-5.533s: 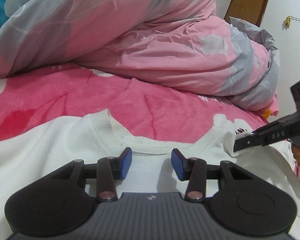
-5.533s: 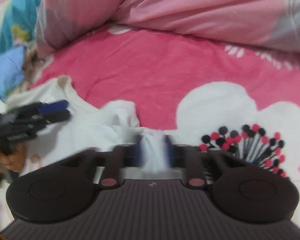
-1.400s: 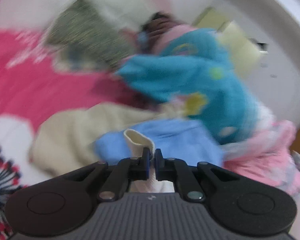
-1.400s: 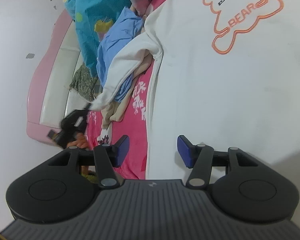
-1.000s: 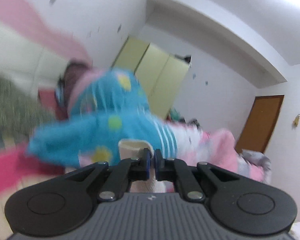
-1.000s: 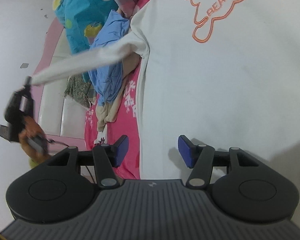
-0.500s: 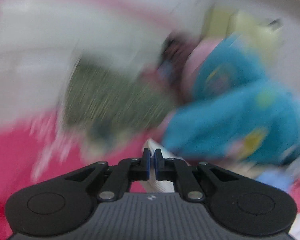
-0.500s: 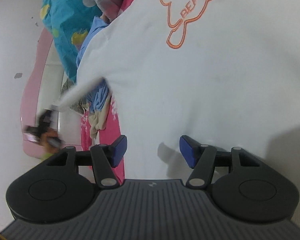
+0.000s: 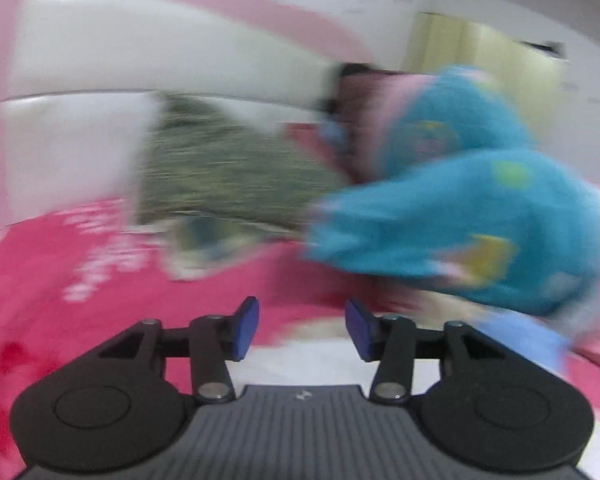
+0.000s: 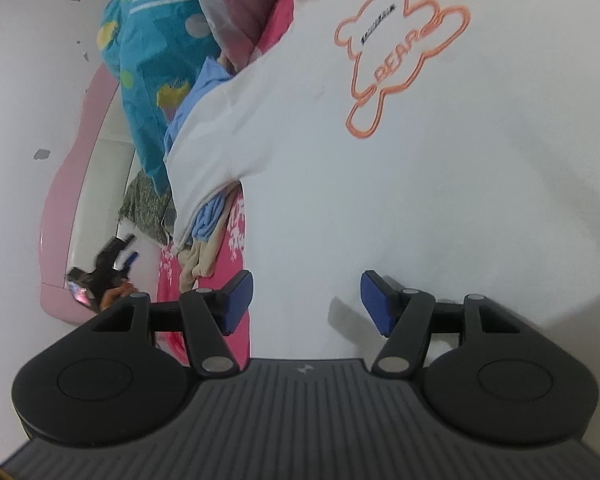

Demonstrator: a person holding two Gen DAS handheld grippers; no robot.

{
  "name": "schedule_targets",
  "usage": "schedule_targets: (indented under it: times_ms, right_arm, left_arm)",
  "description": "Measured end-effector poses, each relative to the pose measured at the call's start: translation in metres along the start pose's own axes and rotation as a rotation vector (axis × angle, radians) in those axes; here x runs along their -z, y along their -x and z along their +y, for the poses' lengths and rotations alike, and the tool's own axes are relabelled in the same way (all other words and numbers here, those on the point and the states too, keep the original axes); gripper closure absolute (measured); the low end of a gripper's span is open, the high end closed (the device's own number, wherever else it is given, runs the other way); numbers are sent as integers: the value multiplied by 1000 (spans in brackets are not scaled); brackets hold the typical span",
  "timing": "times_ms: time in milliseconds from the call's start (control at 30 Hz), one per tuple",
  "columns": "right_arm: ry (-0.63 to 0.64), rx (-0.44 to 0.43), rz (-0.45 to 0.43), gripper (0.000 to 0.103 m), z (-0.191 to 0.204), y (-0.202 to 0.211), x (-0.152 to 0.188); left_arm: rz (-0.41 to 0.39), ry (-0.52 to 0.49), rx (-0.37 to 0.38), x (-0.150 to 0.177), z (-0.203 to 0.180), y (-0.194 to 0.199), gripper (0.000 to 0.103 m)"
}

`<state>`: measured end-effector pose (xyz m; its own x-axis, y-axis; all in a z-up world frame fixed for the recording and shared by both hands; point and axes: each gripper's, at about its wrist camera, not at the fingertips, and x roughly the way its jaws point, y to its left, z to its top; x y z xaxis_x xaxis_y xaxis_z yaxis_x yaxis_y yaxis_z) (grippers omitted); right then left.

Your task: Fold clothes

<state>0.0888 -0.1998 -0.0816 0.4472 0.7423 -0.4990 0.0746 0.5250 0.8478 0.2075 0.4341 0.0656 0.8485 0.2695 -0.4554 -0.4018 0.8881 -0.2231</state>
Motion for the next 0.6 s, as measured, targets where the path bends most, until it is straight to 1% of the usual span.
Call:
schedule_targets:
  times_ms: [33,100,167,233,300,333,433,467,533,600]
  right_arm:
    - [12,4,-14,43,1,6,-1]
    - [37,18,-47,43,4,20,-4]
    - [64,35,-84,43,7,37,-12]
    - [99,58,-131,43,10,59,-23]
    - [145,92,-200,43,15,89,-42]
    - [162,113,-236,43,17,104,-55]
    - [212,191,-356,43,23,151,-99]
    - [229,225,-398,43,26,166,-118]
    - [266,287,-455,39,27,192,-161]
    - [282,356,-503,26,24,216,-209]
  left_arm:
    - [11,-25,55,5,-24,7,48]
    - [43,-64,181,24,-76,20,39]
    - [89,-104,325,48,-133,28,37]
    - [149,-141,449,77,-189,29,33]
    - [221,-177,563,110,-246,26,33]
    - [262,-191,609,129,-275,23,33]
    - [375,-217,685,176,-349,8,33]
    - [411,-221,700,190,-370,2,33]
    - [469,-229,731,216,-412,-8,33]
    - [489,-238,750,240,-444,-17,33]
